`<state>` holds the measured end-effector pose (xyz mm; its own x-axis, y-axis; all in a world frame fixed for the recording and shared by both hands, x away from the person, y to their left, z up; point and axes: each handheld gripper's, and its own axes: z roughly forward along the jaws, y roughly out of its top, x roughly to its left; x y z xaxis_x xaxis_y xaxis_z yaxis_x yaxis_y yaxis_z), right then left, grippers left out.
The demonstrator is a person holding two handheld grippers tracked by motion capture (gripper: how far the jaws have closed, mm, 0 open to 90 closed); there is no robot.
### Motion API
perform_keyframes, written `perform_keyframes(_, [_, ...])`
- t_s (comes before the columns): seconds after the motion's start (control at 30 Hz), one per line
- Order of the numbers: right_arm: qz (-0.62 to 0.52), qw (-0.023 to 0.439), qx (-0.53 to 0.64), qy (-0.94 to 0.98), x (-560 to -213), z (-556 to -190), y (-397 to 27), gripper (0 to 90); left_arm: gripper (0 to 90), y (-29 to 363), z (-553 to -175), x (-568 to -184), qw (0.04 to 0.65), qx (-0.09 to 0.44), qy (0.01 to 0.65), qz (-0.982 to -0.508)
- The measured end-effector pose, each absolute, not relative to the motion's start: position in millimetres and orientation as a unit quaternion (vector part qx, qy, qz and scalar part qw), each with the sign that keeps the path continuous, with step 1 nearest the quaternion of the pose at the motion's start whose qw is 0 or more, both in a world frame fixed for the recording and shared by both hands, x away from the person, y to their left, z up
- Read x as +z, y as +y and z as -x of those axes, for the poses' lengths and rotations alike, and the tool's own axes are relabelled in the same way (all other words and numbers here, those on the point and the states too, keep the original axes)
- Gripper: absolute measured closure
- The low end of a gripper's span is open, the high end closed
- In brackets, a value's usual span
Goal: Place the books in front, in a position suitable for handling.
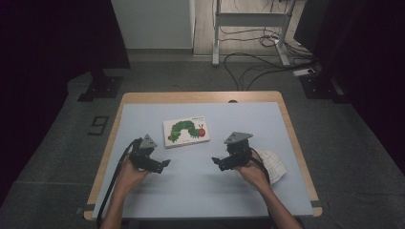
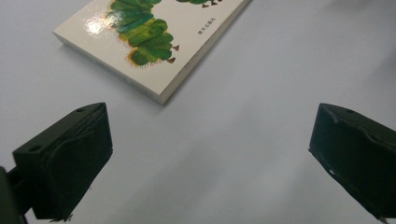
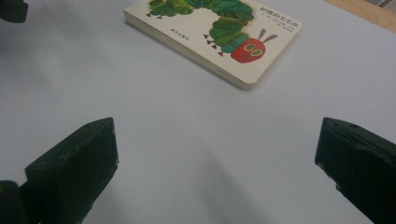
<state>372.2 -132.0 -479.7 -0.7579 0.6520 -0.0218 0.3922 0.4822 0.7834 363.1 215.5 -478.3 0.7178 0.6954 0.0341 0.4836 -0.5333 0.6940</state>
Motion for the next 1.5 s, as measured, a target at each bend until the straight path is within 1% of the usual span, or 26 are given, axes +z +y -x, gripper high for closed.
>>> perform_keyframes(0.2, [-0.310,0.157,0.405,0.846,-485.8,-385.2,-120.6,0.0,0.0,209.7,-373.8,-477.6,0.331,0.158,0.334,-0.868])
perform_keyframes(0.53, [-0.307,0.157,0.406,0.846,-496.8,-404.8,-103.7,0.0,0.0,200.2,-389.0,-491.2,0.341,0.145,0.323,-0.871])
perform_keyframes(0.77, [-0.311,0.149,0.405,0.847,-508.0,-419.1,-93.9,0.0,0.0,199.3,-401.3,-501.3,0.345,0.139,0.335,-0.866])
perform_keyframes(0.9, [-0.312,0.149,0.403,0.847,-514.8,-425.1,-89.6,0.0,0.0,197.9,-408.8,-509.8,0.327,0.136,0.338,-0.872])
perform_keyframes(1.0, [-0.311,0.148,0.398,0.850,-520.4,-429.1,-86.4,0.0,0.0,198.3,-413.1,-514.6,0.326,0.130,0.345,-0.871])
perform_keyframes(1.13, [-0.315,0.146,0.393,0.851,-525.9,-435.6,-82.7,0.0,0.0,198.1,-415.5,-519.0,0.318,0.129,0.348,-0.872])
perform_keyframes(1.27, [-0.314,0.144,0.389,0.854,-532.1,-441.3,-77.4,0.0,0.0,196.7,-417.0,-522.3,0.324,0.126,0.350,-0.870])
perform_keyframes(1.43, [-0.307,0.136,0.381,0.861,-533.3,-444.9,-72.7,0.0,0.0,193.4,-418.3,-527.9,0.326,0.126,0.351,-0.869])
perform_keyframes(1.5, [-0.311,0.126,0.380,0.862,-533.8,-447.0,-70.8,0.0,0.0,193.4,-418.6,-527.8,0.329,0.123,0.351,-0.868])
